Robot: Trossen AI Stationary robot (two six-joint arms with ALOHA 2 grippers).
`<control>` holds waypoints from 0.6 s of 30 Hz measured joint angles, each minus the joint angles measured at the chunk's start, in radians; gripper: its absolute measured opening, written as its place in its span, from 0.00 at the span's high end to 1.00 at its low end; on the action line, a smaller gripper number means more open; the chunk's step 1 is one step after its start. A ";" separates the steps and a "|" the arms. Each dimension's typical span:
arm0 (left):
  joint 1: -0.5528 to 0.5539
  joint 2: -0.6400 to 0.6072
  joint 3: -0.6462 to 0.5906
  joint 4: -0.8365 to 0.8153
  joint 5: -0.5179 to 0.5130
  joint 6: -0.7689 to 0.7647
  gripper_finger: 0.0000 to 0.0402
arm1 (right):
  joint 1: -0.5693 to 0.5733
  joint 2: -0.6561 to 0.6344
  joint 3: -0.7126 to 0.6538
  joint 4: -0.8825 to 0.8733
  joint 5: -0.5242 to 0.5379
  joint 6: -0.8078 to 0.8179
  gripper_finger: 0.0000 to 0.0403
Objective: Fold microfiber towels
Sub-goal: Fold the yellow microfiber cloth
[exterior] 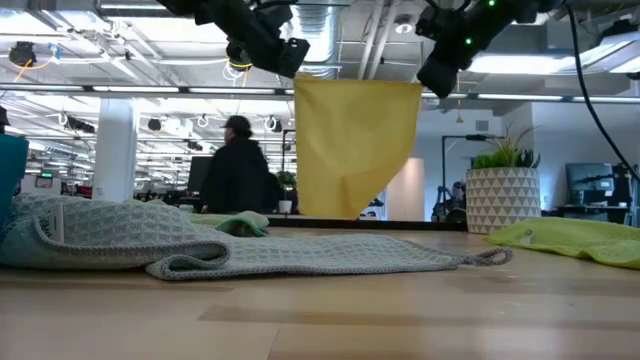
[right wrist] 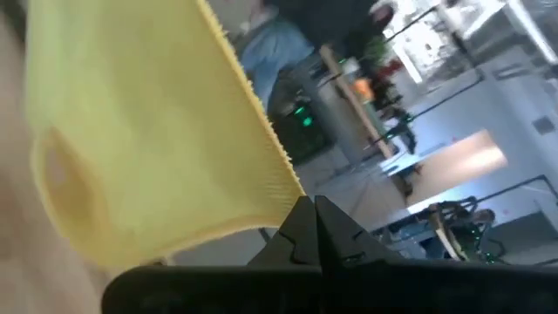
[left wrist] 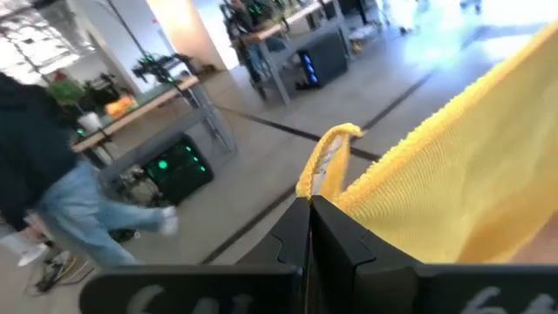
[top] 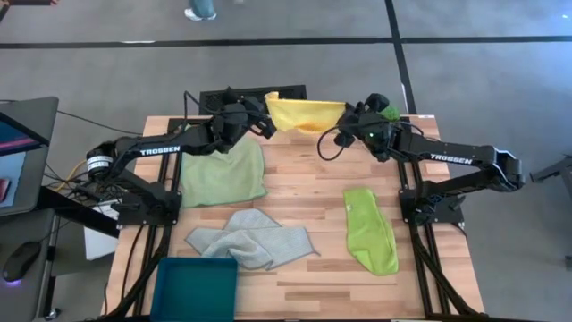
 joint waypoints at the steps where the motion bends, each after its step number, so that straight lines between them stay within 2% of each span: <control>1: -0.003 0.000 0.000 -0.041 0.007 -0.020 1.00 | 0.000 0.000 0.000 -0.034 -0.011 0.028 1.00; 10: -0.076 0.001 0.000 -0.312 0.007 -0.197 1.00 | 0.064 0.001 0.000 -0.328 -0.206 0.241 1.00; 18: -0.173 0.001 0.000 -0.495 0.005 -0.364 1.00 | 0.198 0.001 0.000 -0.473 -0.237 0.366 1.00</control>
